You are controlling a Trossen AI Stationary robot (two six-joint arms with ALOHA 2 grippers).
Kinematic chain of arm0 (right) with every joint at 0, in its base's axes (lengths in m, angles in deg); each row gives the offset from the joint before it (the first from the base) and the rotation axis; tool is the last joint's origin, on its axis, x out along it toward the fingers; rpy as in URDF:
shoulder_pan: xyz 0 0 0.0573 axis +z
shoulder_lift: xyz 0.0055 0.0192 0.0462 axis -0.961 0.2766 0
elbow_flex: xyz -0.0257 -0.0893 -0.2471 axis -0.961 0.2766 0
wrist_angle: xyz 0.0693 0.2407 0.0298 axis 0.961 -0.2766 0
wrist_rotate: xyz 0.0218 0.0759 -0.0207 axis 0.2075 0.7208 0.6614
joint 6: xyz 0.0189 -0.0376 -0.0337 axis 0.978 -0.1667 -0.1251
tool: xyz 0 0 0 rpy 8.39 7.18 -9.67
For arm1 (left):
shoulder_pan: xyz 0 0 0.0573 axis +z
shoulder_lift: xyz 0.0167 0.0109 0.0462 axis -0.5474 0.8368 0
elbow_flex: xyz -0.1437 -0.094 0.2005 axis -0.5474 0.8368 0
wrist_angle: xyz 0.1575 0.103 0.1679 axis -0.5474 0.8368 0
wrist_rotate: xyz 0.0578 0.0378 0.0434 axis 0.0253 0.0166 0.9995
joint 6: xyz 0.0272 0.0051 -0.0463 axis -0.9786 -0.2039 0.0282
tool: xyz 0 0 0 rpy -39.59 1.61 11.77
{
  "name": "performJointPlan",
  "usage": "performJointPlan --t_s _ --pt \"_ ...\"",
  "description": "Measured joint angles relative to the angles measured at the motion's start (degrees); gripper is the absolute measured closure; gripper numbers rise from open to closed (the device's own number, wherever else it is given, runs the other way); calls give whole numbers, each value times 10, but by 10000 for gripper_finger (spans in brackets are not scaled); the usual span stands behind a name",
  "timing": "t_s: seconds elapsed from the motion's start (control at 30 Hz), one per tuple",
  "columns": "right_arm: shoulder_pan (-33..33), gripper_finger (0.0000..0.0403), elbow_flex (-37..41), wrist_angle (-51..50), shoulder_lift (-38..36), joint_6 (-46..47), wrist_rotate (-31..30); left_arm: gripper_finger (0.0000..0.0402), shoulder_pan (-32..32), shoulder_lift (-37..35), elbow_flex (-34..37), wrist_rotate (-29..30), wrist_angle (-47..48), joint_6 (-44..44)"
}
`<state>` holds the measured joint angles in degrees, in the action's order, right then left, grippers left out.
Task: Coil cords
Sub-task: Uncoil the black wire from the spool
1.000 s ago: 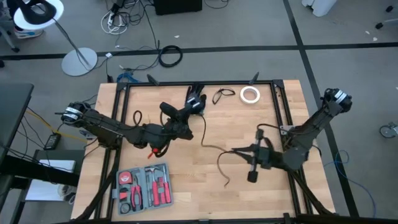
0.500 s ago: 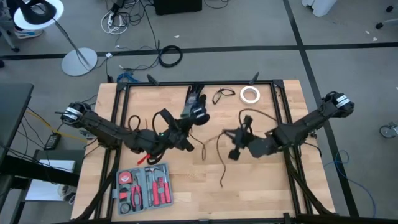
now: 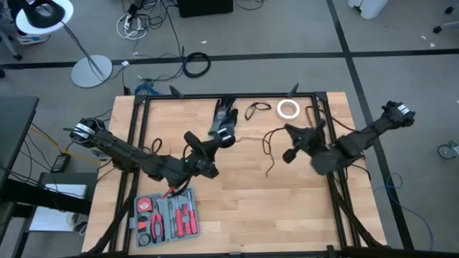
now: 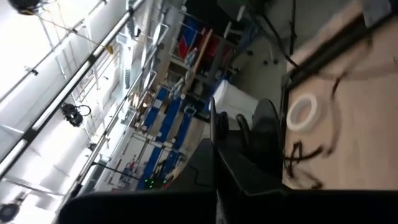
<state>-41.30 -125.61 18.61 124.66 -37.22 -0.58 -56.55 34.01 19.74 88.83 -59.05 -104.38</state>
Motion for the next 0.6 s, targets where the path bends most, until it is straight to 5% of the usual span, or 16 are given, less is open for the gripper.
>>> performJointPlan --t_s 0.13,0.3,0.6 --pt "64 399 0 143 -14 -149 -20 402 15 0 0 32 40 0" --pt "139 398 0 337 1 -309 47 402 45 0 0 40 57 -4" --pt "194 398 0 441 45 -337 138 402 97 0 0 38 37 -32"
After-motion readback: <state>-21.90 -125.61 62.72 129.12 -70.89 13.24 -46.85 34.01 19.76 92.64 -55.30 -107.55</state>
